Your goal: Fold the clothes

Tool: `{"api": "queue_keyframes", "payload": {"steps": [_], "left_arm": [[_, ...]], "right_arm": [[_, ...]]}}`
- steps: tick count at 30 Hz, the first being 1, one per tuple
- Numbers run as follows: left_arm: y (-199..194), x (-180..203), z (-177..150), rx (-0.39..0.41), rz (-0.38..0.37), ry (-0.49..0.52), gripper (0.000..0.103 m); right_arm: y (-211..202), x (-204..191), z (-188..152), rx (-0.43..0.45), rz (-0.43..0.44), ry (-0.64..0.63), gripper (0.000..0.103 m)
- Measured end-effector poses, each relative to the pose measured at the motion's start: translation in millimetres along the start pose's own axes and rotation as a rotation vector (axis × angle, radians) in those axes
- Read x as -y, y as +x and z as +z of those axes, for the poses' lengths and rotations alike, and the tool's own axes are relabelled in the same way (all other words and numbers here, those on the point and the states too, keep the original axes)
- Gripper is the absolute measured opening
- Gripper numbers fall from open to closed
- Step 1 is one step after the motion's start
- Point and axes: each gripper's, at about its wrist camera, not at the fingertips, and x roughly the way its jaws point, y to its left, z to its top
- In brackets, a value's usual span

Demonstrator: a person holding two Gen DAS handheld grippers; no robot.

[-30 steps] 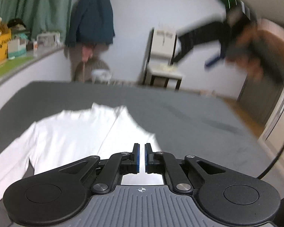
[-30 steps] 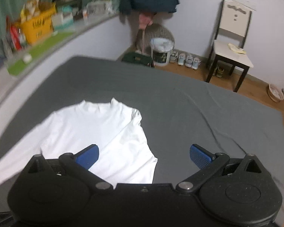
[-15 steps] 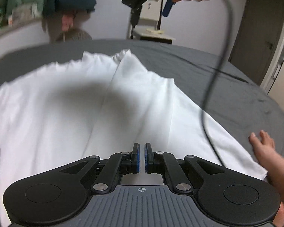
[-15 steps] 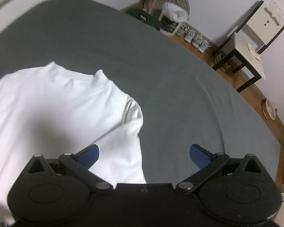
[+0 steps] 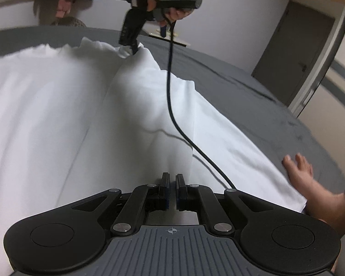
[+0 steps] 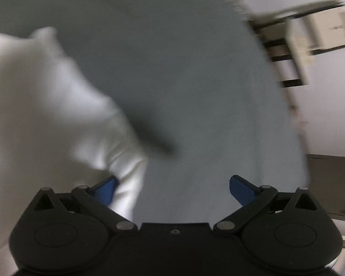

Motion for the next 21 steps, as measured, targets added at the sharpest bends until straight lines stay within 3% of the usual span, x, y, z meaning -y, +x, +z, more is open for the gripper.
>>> {"api": "queue_keyframes", "payload": {"steps": [1, 6, 8, 11, 16, 21], "left_arm": [[0, -4, -1, 0.004, -0.016, -0.024, 0.004], [3, -21, -7, 0.016, -0.076, -0.102, 0.004], [2, -23, -8, 0.015, -0.089, -0.126, 0.004], [2, -21, -7, 0.009, -0.081, -0.117, 0.004], [-1, -11, -7, 0.008, -0.047, -0.066, 0.004], [-4, -5, -5, 0.002, -0.019, -0.049, 0.004]], "right_arm": [[3, 5, 4, 0.012, -0.028, 0.03, 0.101], [36, 30, 2, -0.041, 0.139, 0.307, 0.102], [47, 50, -2, -0.114, 0.219, 0.488, 0.102], [54, 74, -12, -0.205, 0.366, 0.652, 0.099], [31, 82, -21, -0.116, 0.496, 0.621, 0.099], [20, 86, -36, -0.096, 0.408, 0.592, 0.1]]}}
